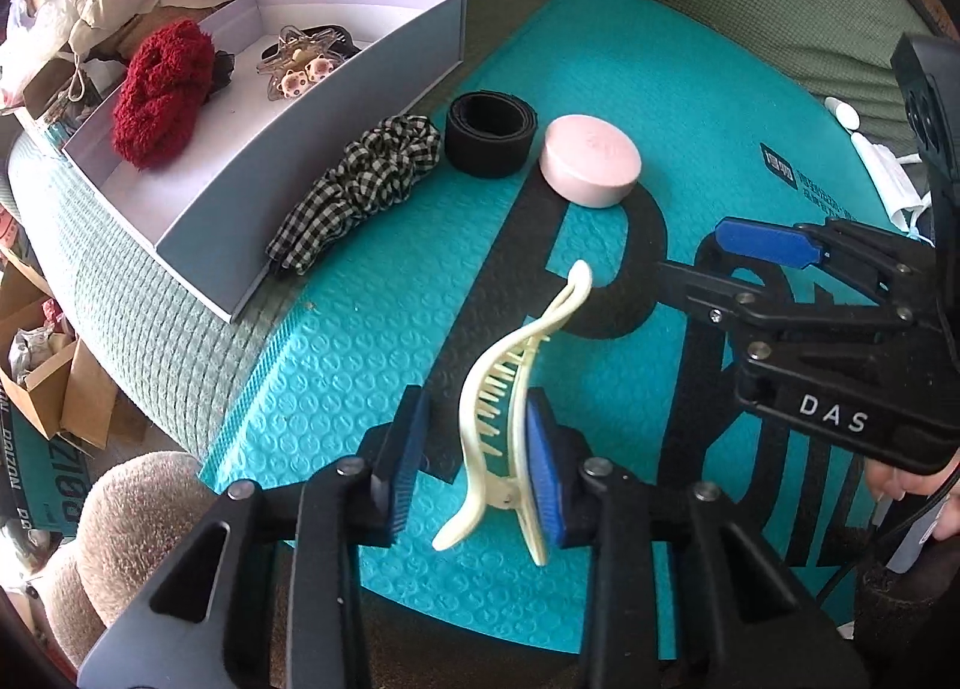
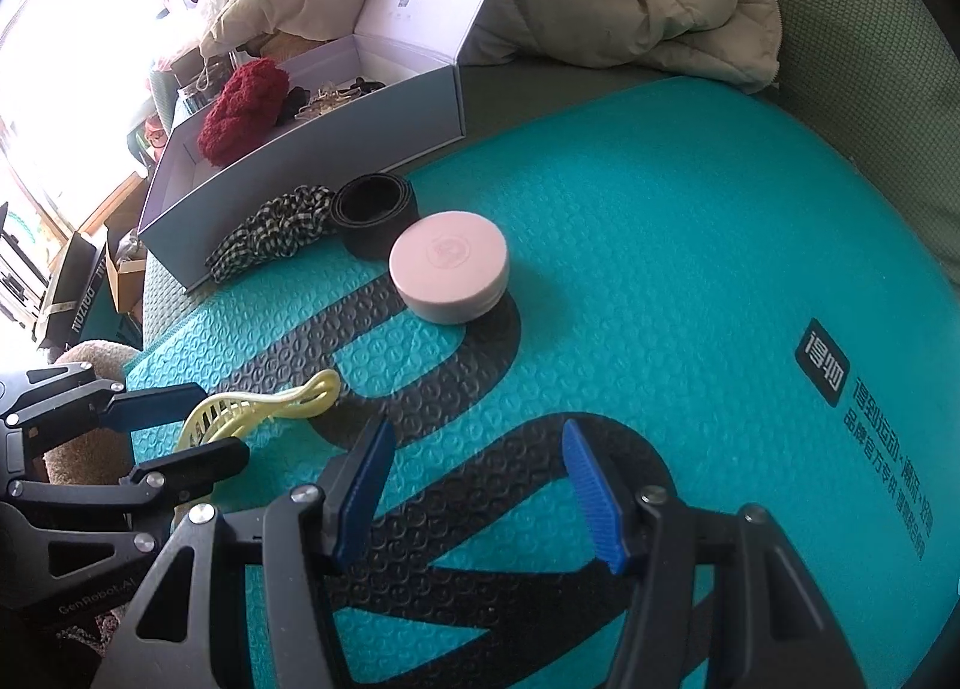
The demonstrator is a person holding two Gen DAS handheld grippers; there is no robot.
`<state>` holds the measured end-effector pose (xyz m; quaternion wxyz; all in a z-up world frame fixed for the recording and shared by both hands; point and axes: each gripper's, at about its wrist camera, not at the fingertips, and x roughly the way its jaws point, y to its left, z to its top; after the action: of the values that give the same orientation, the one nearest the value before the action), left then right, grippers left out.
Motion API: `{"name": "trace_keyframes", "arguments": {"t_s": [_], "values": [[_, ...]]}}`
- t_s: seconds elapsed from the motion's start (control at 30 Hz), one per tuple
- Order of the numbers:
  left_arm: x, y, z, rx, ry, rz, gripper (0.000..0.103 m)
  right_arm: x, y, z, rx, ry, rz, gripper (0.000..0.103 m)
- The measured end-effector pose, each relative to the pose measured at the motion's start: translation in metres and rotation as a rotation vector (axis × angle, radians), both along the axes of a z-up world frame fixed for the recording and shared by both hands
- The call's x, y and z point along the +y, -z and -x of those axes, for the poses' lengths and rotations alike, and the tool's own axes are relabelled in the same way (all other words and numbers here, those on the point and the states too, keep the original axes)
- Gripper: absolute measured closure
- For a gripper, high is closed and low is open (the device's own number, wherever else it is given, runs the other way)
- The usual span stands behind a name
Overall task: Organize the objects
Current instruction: 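Grasp the cream claw clip with the left tool while the right tool grasps the pink compact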
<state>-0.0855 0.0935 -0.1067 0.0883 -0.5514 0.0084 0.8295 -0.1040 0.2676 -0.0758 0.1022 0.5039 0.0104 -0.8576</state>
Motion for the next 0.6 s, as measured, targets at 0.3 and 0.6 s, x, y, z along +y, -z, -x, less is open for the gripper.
{"name": "trace_keyframes", "arguments": {"t_s": [0.3, 0.6], "values": [[-0.016, 0.000, 0.016, 0.002, -0.027, -0.013, 0.076, -0.016, -0.001, 0.029, 0.035, -0.028, -0.014, 0.044], [-0.029, 0.000, 0.024, -0.001, -0.050, -0.020, 0.076, -0.031, 0.006, 0.055, 0.059, -0.069, -0.050, 0.044]]}}
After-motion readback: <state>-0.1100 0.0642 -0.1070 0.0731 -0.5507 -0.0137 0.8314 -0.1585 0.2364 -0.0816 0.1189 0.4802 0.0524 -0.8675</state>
